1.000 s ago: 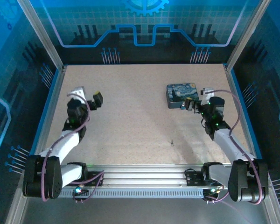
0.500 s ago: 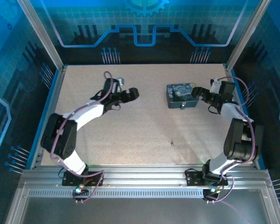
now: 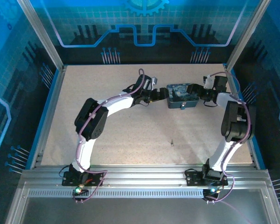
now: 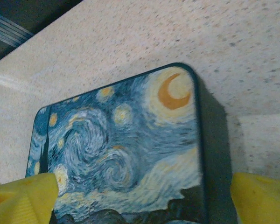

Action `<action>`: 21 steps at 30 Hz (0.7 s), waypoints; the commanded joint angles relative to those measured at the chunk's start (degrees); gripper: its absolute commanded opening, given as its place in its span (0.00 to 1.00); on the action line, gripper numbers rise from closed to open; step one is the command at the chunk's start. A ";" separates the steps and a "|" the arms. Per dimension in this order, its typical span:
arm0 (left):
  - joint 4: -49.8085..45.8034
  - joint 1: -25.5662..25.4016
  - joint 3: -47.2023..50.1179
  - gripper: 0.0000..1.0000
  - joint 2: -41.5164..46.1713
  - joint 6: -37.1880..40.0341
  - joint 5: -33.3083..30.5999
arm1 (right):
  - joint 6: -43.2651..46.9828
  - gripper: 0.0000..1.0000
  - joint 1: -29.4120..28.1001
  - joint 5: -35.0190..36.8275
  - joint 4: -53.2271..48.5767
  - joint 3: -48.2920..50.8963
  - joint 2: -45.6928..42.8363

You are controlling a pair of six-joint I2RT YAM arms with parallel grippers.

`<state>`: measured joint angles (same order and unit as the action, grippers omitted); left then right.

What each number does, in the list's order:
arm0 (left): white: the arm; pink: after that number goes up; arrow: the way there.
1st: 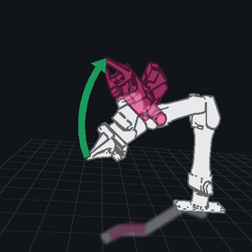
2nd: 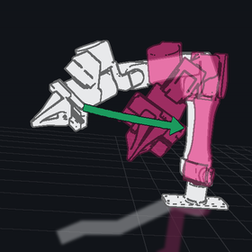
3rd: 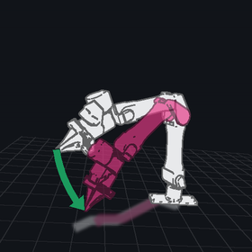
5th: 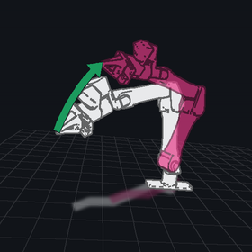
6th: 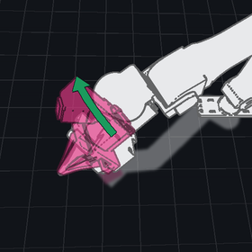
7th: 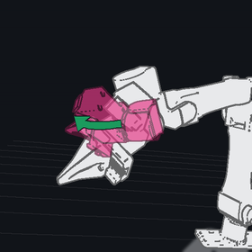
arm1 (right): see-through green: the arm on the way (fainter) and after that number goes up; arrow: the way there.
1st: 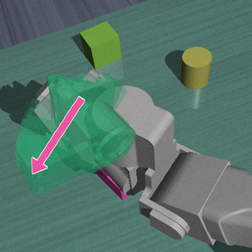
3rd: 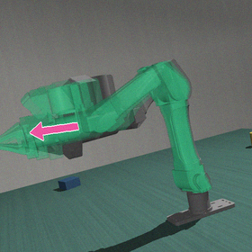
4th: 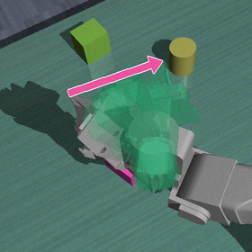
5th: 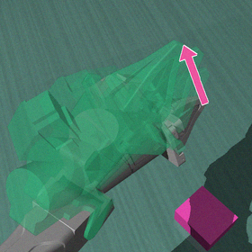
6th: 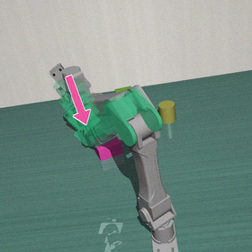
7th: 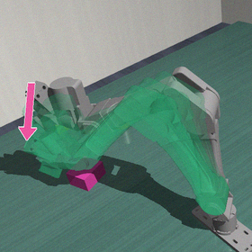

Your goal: Unlock a padlock with a key

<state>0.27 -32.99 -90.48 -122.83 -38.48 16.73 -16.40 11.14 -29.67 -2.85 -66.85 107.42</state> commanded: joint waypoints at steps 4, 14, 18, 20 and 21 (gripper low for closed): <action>-1.97 -0.79 -6.95 0.92 -5.31 -2.00 4.62 | 3.34 0.89 -2.29 -3.29 -5.18 -1.28 0.33; -4.10 -0.59 -8.06 0.91 -5.98 0.03 4.06 | 2.29 0.85 -7.68 -5.29 -6.20 2.32 -3.60; -3.99 0.14 -5.12 0.90 -3.68 0.66 3.33 | 0.57 0.85 -10.60 -4.87 -5.60 4.52 -6.10; -3.74 0.89 -3.03 0.90 -1.98 0.97 3.01 | 0.17 0.86 -12.15 -4.32 -5.58 5.65 -7.32; -3.56 1.36 -1.65 0.90 -1.01 1.27 2.84 | -0.13 0.86 -12.98 -4.08 -5.45 6.21 -7.99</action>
<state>-3.60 -31.59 -94.85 -127.44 -38.63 18.28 -15.03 2.52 -29.39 -6.87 -62.17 102.30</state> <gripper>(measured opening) 0.904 0.856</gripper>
